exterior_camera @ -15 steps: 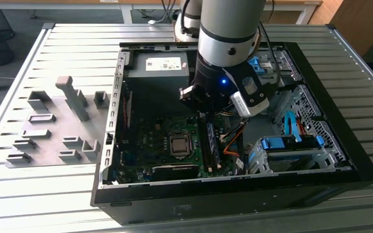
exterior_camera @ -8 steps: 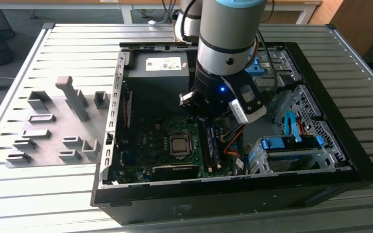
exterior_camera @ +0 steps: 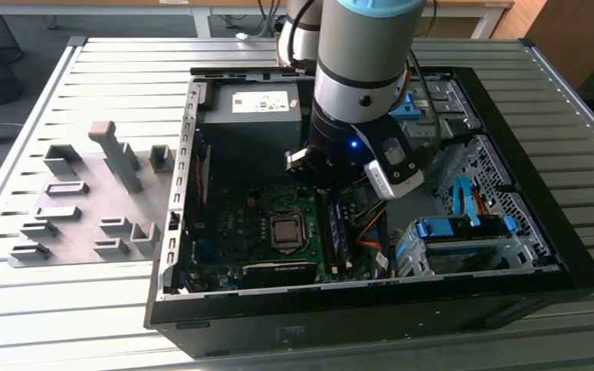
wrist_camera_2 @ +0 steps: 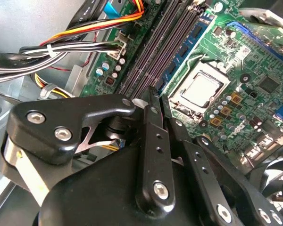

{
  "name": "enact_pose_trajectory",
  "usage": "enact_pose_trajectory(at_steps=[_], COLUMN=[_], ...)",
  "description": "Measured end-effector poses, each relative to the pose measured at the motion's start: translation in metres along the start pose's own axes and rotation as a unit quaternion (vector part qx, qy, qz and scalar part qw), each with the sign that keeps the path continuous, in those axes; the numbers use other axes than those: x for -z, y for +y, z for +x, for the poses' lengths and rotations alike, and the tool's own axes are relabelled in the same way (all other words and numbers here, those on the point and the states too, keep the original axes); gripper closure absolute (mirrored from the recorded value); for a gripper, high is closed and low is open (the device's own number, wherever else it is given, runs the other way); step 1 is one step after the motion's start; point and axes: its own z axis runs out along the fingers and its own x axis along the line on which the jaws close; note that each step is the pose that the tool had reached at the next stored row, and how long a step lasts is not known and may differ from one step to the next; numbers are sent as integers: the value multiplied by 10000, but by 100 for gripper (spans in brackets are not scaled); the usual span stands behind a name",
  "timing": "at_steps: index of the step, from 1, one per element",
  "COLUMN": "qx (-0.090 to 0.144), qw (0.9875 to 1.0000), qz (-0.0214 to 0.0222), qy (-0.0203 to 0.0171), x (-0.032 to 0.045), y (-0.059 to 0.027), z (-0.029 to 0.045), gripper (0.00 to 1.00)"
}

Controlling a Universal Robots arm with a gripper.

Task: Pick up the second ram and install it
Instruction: 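Insert the second ram into the second slot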

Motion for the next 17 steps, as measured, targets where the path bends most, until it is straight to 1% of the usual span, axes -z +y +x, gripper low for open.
enact_pose_trajectory(at_steps=[11, 12, 17], qx=[-28, -27, -22], qw=[10000, 10000, 10000], qz=[-1, -2, 0], qy=[0, 0, 0], x=[-200, -210, -210], y=[-9, -9, -10], z=[1, 1, 1], gripper=[86, 86, 86])
